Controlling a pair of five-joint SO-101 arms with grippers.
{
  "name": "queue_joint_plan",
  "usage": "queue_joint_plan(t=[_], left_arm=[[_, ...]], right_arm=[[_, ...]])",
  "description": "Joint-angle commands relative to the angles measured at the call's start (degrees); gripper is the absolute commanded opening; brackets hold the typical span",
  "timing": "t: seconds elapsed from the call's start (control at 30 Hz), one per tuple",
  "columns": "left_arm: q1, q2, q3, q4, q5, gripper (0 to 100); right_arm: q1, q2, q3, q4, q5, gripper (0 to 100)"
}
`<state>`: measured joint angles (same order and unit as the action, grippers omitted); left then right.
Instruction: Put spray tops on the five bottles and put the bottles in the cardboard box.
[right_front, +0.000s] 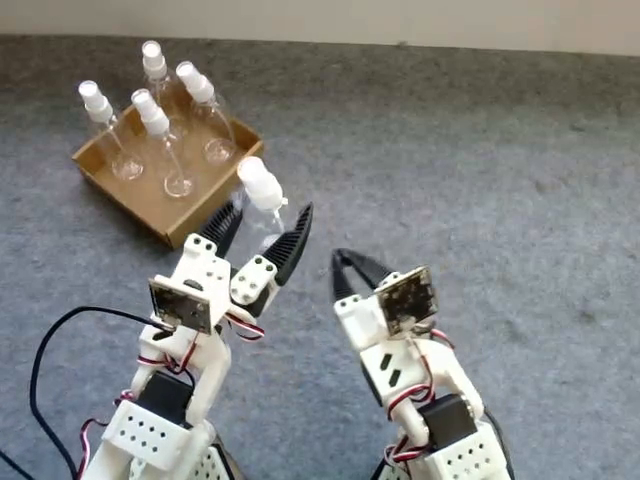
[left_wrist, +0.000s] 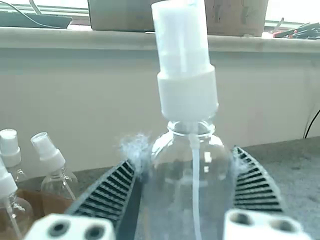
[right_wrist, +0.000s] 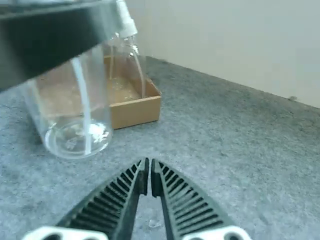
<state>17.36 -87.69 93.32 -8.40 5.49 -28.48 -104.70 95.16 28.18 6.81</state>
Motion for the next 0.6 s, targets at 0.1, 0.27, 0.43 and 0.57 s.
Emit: queue_joint_plan(t=[0.1, 0.27, 0.43, 0.57], left_arm=[[-0.3, -0.7, 1.5, -9.1, 0.6, 11], [2.8, -0.7, 4.4, -16.7, 0.7, 11], [6.8, -0.7, 4.3, -15.5, 0.7, 11], [11.2, -0.7, 4.3, -11.3, 0.7, 11]], right_arm=[[-6.2, -0.7, 0.2, -1.8, 0.4, 0.5], [-11.4, -0.7, 0.2, -1.8, 0.4, 0.5], [-12.5, -0.7, 0.2, -1.8, 0.3, 0.5], [-12.2, -0.7, 0.1, -1.8, 0.4, 0.5]])
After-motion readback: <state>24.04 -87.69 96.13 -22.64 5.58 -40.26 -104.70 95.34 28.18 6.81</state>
